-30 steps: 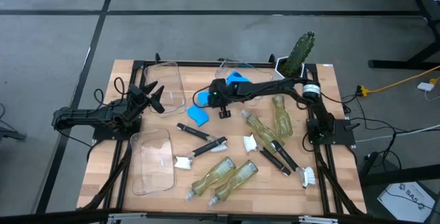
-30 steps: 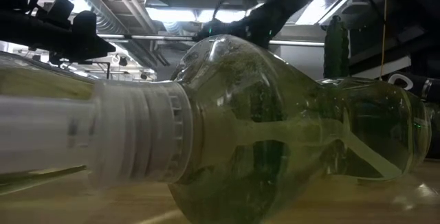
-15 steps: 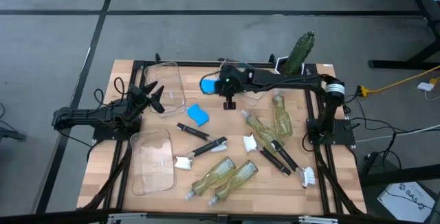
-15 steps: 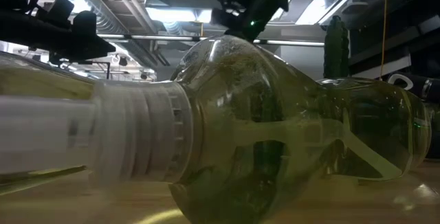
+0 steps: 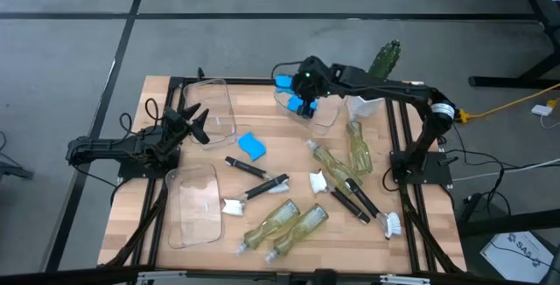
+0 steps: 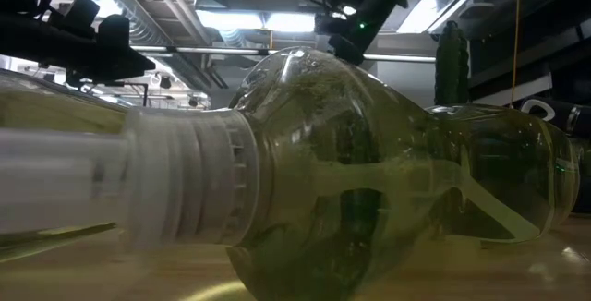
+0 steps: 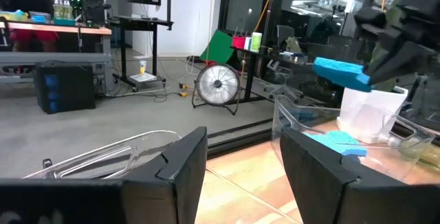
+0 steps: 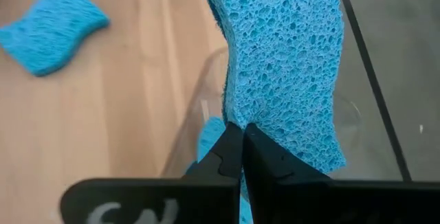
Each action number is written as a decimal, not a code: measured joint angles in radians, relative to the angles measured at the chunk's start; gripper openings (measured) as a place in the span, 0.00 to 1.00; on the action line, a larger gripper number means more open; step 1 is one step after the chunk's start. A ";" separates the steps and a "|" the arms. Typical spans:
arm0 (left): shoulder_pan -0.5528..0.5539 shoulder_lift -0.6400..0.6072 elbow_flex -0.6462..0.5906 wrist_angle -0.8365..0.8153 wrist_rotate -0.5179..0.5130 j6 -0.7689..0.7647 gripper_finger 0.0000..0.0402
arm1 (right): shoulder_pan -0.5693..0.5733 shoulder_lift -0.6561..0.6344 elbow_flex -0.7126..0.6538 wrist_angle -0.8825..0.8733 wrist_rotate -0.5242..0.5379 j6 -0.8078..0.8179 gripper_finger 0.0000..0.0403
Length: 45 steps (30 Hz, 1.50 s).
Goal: Pick & Place Kitchen Sink Supplies
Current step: Put the blue sponge into the top right transparent bin
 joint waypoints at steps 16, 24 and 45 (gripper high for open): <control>0.000 0.000 0.000 0.000 0.000 0.000 0.45 | -0.070 0.000 -0.262 0.167 0.018 0.101 0.02; 0.000 0.000 0.000 0.000 0.000 0.000 0.45 | -0.070 0.000 -0.343 0.229 -0.006 0.103 0.02; 0.000 0.000 0.000 0.000 0.000 0.000 0.45 | -0.056 0.000 -0.294 0.233 -0.025 0.134 0.51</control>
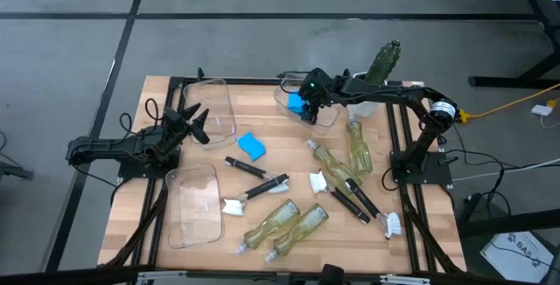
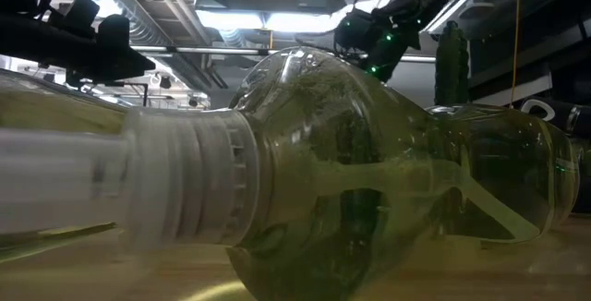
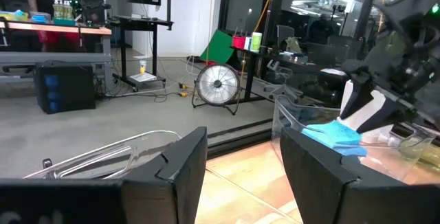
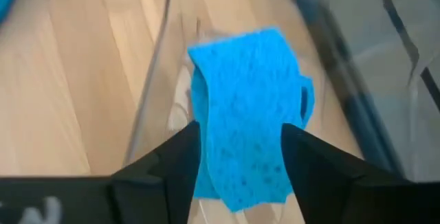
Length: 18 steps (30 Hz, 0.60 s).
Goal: Pick & Place Kitchen Sink Supplies
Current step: Put the blue sponge into the top right transparent bin
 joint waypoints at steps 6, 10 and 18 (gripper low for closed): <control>0.000 0.000 0.000 0.000 0.000 0.000 0.45 | 0.061 0.000 0.068 -0.001 0.000 0.001 0.52; 0.000 0.000 0.000 0.000 0.000 0.000 0.45 | 0.135 0.000 0.077 0.028 -0.002 -0.004 0.52; 0.000 0.000 0.000 0.000 0.000 0.000 0.45 | 0.300 0.000 0.077 0.089 -0.118 -0.152 0.52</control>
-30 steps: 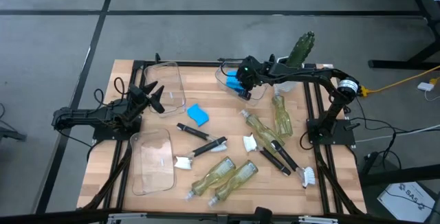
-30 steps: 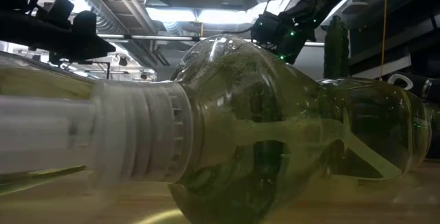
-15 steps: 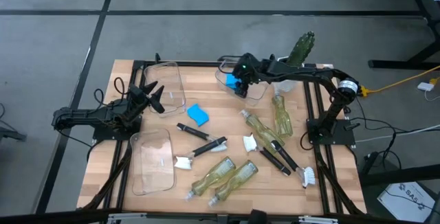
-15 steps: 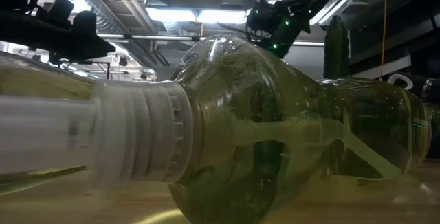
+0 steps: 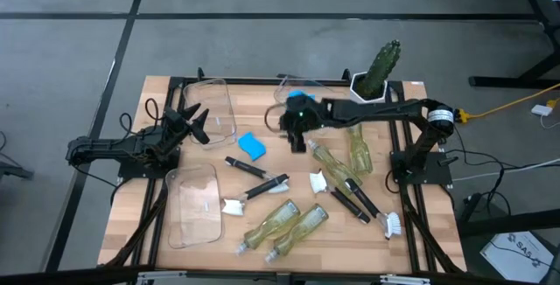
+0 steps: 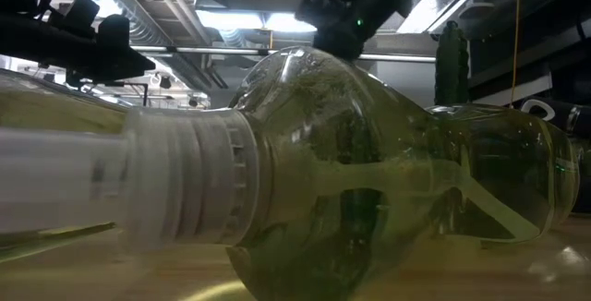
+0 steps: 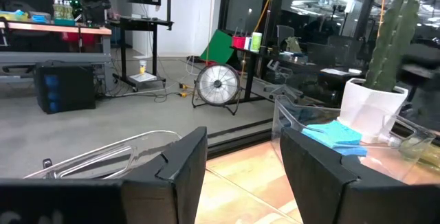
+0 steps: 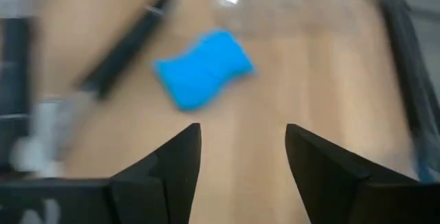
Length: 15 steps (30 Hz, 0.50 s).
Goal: Pick & Place Kitchen Sink Supplies
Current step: Put the blue sponge into the top right transparent bin
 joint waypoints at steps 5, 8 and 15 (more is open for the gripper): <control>0.000 0.000 0.000 0.000 0.000 0.000 0.45 | 0.090 0.015 -0.008 0.080 -0.050 -0.126 0.52; 0.000 0.000 0.000 0.000 0.000 0.000 0.45 | 0.127 0.045 -0.011 0.128 -0.050 -0.194 0.52; 0.000 0.000 0.000 0.001 0.000 0.000 0.45 | 0.161 0.167 -0.011 0.256 -0.049 -0.274 0.52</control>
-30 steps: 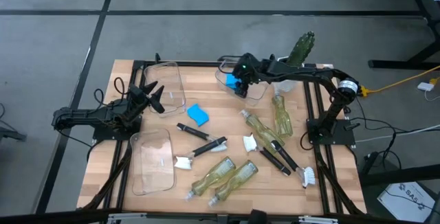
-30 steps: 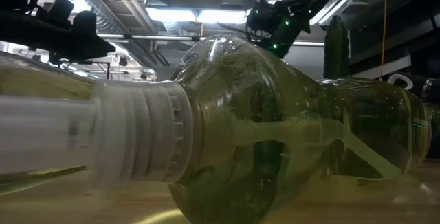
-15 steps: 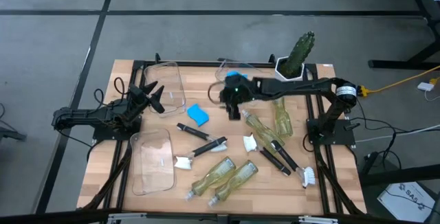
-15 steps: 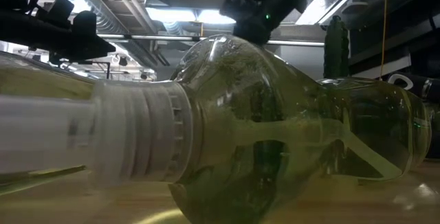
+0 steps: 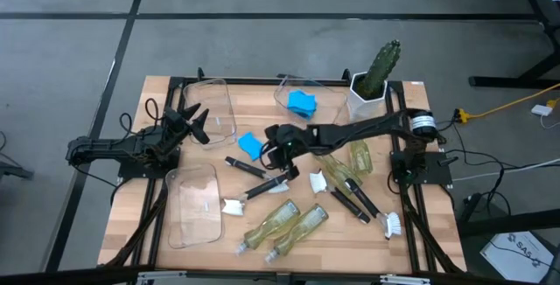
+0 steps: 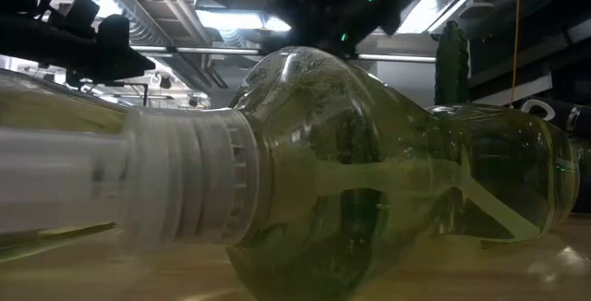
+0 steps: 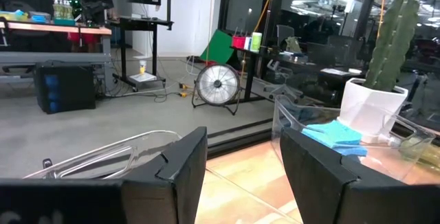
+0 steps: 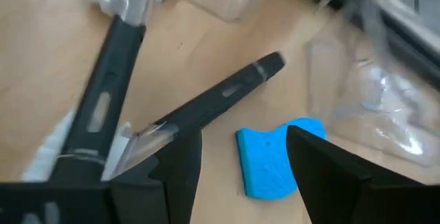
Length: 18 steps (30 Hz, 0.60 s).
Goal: Pick & Place Kitchen Sink Supplies
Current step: Put the blue sponge into the top right transparent bin
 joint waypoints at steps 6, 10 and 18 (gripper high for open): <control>0.000 0.000 0.000 0.000 0.000 0.000 0.45 | -0.005 0.129 0.019 0.091 0.046 -0.007 0.52; 0.000 0.000 0.000 -0.001 0.000 0.000 0.45 | -0.010 0.214 0.101 0.046 0.128 -0.037 0.52; 0.000 0.000 0.000 0.000 0.000 0.000 0.45 | -0.023 0.358 0.342 -0.223 0.237 -0.030 0.52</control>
